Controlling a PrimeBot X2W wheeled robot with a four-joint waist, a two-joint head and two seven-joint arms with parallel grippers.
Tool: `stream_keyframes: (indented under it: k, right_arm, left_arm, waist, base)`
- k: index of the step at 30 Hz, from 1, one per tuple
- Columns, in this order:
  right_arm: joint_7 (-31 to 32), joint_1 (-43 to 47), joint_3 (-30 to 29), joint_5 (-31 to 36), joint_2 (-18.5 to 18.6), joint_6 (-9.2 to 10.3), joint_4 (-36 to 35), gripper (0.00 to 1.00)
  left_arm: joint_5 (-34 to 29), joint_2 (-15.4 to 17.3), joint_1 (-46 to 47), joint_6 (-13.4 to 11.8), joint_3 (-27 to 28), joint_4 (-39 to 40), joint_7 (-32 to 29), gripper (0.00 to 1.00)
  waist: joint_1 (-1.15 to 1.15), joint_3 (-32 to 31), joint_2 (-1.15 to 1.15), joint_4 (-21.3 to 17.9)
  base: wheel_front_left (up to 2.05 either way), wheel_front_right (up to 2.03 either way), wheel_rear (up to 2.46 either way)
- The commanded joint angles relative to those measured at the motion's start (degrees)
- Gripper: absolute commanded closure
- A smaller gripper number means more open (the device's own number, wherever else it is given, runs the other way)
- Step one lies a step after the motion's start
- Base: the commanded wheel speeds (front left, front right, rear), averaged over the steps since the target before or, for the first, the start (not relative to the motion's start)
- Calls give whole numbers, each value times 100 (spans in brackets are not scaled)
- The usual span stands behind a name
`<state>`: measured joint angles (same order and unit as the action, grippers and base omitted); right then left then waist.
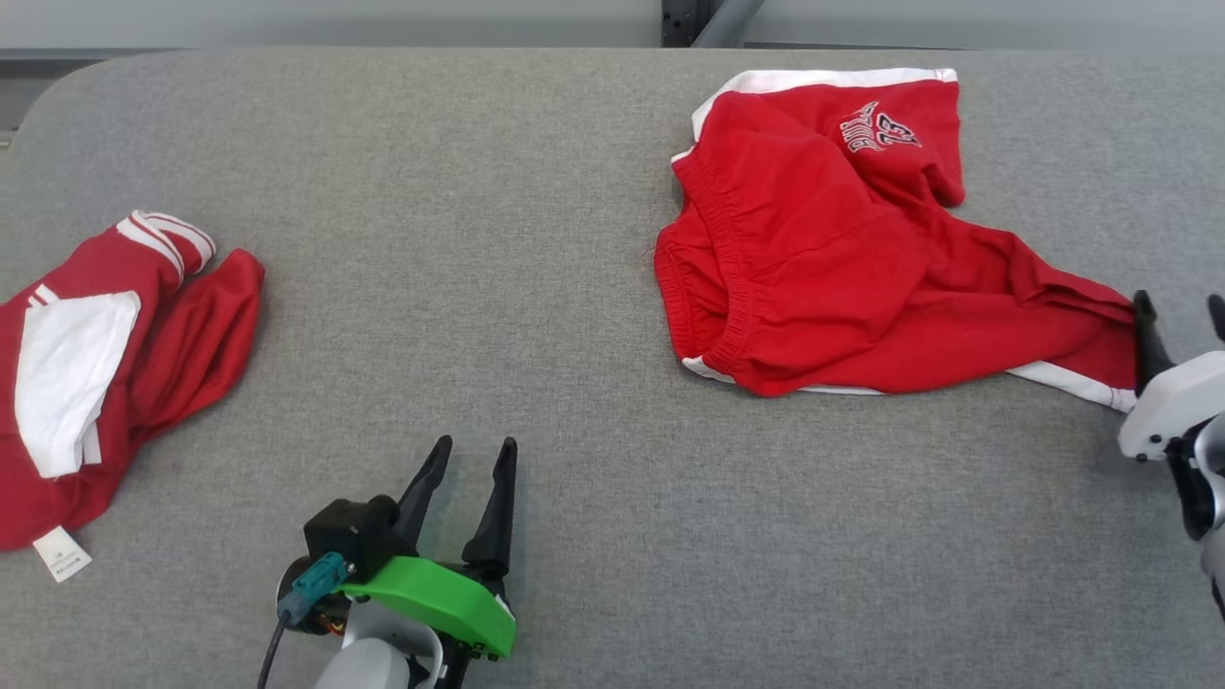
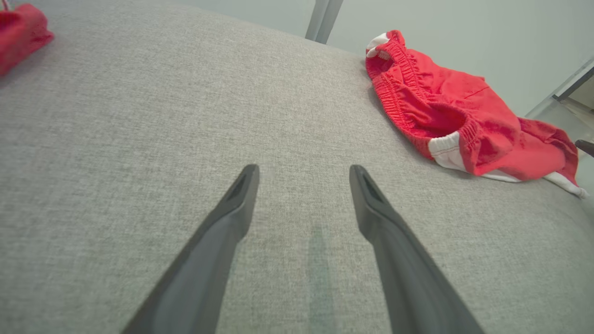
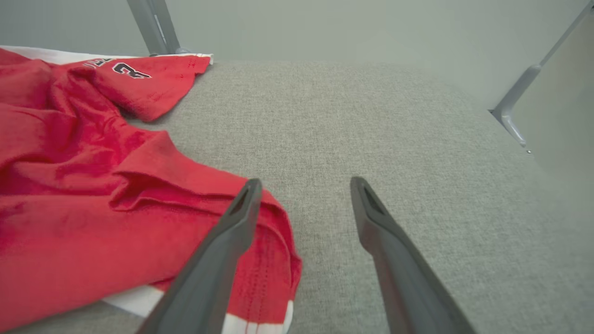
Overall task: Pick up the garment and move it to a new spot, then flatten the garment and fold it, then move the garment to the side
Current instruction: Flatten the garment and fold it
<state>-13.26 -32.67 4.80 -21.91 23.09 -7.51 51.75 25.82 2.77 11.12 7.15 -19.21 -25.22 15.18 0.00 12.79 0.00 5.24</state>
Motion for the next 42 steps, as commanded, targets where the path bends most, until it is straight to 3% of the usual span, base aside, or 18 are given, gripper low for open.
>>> stream_keyframes:
  k: [1, 2, 6, 8, 16, 19, 21, 25, 31, 38, 39, 40, 41, 42]
  right_arm:
    - [-166, -118, -418, 528, 35, 6, 253, 0]
    - [-203, -129, -705, 827, -123, 5, -27, 0]
    - [-193, 450, -906, 1331, -490, 6, -1251, 0]
    - [-195, 738, -832, 1499, -647, 6, -1920, 0]
    - [-197, 1873, -467, 1692, -1096, 6, -3512, 0]
    - [-197, 2184, -396, 1628, -1284, 6, -3755, 0]
    - [-197, 2315, -276, 1627, -1439, 5, -3819, 0]
    - [-197, 2318, -181, 1657, -1525, 6, -3813, 0]
    - [-197, 2228, -157, 1678, -1598, 5, -3778, 0]
    - [-198, 2230, -169, 1685, -1640, 5, -3807, 0]
    - [-198, 2215, -160, 1683, -1645, 5, -3807, 0]
    - [-198, 2204, -150, 1680, -1656, 5, -3810, 0]
    - [-198, 2196, -137, 1681, -1667, 5, -3813, 0]
    - [-198, 2189, -134, 1679, -1671, 6, -3812, 0]
  left_arm:
    - [-58, 21, 44, 21, 109, 5, -5, 0]
    - [-94, 21, -30, 11, 203, 38, -5, 0]
    - [-188, 21, -150, 11, 324, 179, -5, 0]
    - [-244, 21, -189, 16, 324, 258, -5, 0]
    - [-417, 22, -30, 33, -41, 634, -5, 0]
    - [-481, 23, 207, 39, -374, 662, -5, 0]
    - [-476, 24, 653, 41, -879, 493, -6, 0]
    - [-288, 30, 1392, 40, -1455, -126, -6, 0]
    - [90, 27, 2274, 37, -1697, -1577, -5, 0]
    - [650, 25, 2565, 37, -2050, -2206, -17, 0]
    - [746, 19, 2585, 37, -2112, -2172, -9, 16]
    - [795, 23, 2614, 37, -2158, -2142, -1, 80]
    - [861, 27, 2626, 37, -2213, -2112, 6, 100]
    - [934, 28, 2617, 37, -2257, -2075, 1, 100]
  waist:
    - [0, 73, 0, 141]
    - [0, -17, 0, 69]
    - [0, -220, 0, -111]
    - [0, -303, 0, -209]
    - [0, -300, 0, -567]
    - [0, -135, 0, -740]
    - [0, 66, 0, -926]
    - [0, 257, 0, -1152]
    - [0, 311, 0, -1424]
    - [0, 298, 0, -1453]
    - [0, 303, 0, -1455]
    - [0, 305, 0, -1453]
    - [0, 305, 0, -1451]
    - [0, 302, 0, -1446]
  base:
    - [0, 0, 0]
    - [0, 0, 0]
    - [0, 0, 0]
    - [0, 0, 0]
    - [0, 0, 0]
    - [0, 0, 0]
    - [0, 0, 0]
    - [0, 0, 0]
    - [0, 0, 0]
    - [0, 0, 0]
    - [0, 0, 0]
    - [0, 0, 0]
    - [0, 0, 0]
    - [0, 0, 0]
